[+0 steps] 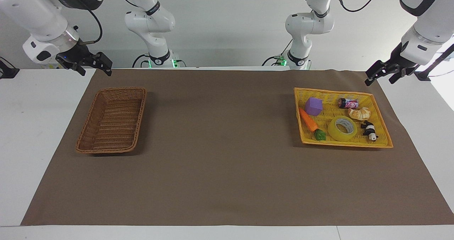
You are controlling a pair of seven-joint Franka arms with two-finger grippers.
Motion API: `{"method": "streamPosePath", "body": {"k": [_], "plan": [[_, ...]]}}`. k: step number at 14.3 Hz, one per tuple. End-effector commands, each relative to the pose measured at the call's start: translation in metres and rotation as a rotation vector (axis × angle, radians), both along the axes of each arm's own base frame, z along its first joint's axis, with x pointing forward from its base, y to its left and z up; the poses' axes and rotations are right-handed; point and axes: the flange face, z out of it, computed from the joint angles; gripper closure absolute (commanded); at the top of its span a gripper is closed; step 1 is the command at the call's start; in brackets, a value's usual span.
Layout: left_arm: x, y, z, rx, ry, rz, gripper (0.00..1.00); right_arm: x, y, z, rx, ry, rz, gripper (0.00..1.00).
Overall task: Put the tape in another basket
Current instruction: 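Reach the left gripper down to the tape roll in the yellow basket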
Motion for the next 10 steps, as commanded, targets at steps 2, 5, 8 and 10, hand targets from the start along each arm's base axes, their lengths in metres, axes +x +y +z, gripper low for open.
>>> {"method": "streamPosePath", "body": {"k": [2,5,8,10], "plan": [[-0.004,-0.003,-0.001,0.002,-0.011,0.0,0.0,-0.007,-0.001,0.001,-0.001,-0.001,0.019,0.0],[-0.009,0.002,-0.007,0.001,0.003,0.018,0.0,-0.007,-0.001,0.001,-0.001,-0.001,0.019,0.0],[-0.036,0.002,-0.059,-0.01,-0.117,0.015,0.0,-0.007,-0.001,0.001,-0.001,-0.001,0.019,0.0],[-0.047,0.0,-0.132,-0.011,-0.159,0.018,0.0,-0.007,-0.001,0.001,-0.001,-0.001,0.019,0.0]]}}
